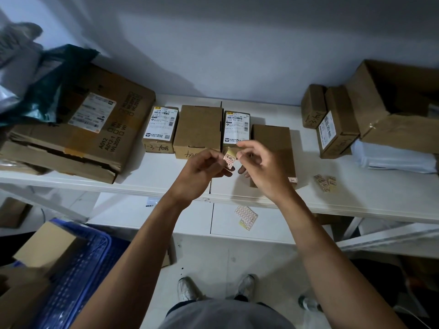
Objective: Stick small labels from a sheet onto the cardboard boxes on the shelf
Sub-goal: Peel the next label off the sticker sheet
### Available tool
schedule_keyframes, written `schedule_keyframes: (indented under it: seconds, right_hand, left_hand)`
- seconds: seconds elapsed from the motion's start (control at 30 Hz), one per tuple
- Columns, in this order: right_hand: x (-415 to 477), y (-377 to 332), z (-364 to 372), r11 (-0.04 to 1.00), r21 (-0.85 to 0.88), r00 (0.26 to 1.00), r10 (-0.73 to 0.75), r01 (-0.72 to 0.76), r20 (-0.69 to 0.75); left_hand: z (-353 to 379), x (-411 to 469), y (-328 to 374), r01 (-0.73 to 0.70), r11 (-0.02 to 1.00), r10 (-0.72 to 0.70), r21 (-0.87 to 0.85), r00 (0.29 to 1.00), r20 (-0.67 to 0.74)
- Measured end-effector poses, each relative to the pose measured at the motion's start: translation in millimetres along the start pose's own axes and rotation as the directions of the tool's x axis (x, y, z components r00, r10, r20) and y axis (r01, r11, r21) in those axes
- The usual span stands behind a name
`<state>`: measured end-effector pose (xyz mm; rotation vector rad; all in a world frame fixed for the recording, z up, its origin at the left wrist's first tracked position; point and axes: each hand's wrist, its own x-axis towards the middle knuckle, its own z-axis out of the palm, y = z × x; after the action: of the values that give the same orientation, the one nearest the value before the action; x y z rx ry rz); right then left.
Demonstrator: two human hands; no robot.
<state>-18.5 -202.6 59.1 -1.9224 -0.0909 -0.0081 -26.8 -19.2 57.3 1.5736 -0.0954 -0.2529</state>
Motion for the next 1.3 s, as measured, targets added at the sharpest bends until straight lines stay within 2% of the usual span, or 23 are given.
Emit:
schedule_keyframes:
  seconds: [0.13, 0.27, 0.47, 0.57, 0.7, 0.8, 0.93, 1.3]
  right_hand:
    - [0.5, -6.7, -0.8, 0.989, 0.143, 1.0, 0.026, -0.026, 0.002]
    - [1.7, -8.1, 1.3, 0.988, 0.147, 0.999, 0.035, -0.034, -0.004]
    - [0.4, -5.1, 2.4, 1.0, -0.022, 0.998, -0.021, 0.022, 0.056]
    - [-1.8, -3.0, 3.2, 0.987, -0.136, 0.996, -0.075, 0.08, 0.041]
    - [-8.9, -4.2, 5.5, 0.921, -0.353, 0.986, -0.165, 0.165, 0.03]
    - [-10.5, -6.5, 8.4, 0.84, -0.47, 0.949, -0.314, 0.272, -0.011]
    - [-11.4, -9.7, 9.0, 0.794, -0.513, 0.907, -0.416, 0.327, -0.065]
    - [-13.2, -10.2, 11.3, 0.797, -0.514, 0.914, -0.401, 0.316, -0.061]
  left_hand:
    - [1.1, 0.1, -2.1, 0.037, 0.999, -0.038, -0.04, 0.999, -0.02]
    - [1.3, 0.0, -5.2, 0.069, 0.997, -0.07, -0.032, 0.997, -0.026]
    - [2.7, 4.5, -3.1, 0.072, 0.997, -0.072, 0.003, 0.996, -0.054]
    - [2.7, 7.4, -3.4, 0.082, 0.996, -0.08, 0.016, 0.992, -0.101]
    - [2.1, 9.0, -2.2, 0.122, 0.986, -0.141, -0.11, 0.973, -0.18]
    - [3.6, 9.5, -0.1, 0.165, 0.962, -0.208, -0.219, 0.959, -0.191]
    - [3.4, 9.1, 2.4, 0.188, 0.944, -0.245, -0.27, 0.949, -0.198]
    - [-0.9, 7.1, 3.9, 0.206, 0.944, -0.258, -0.256, 0.948, -0.188]
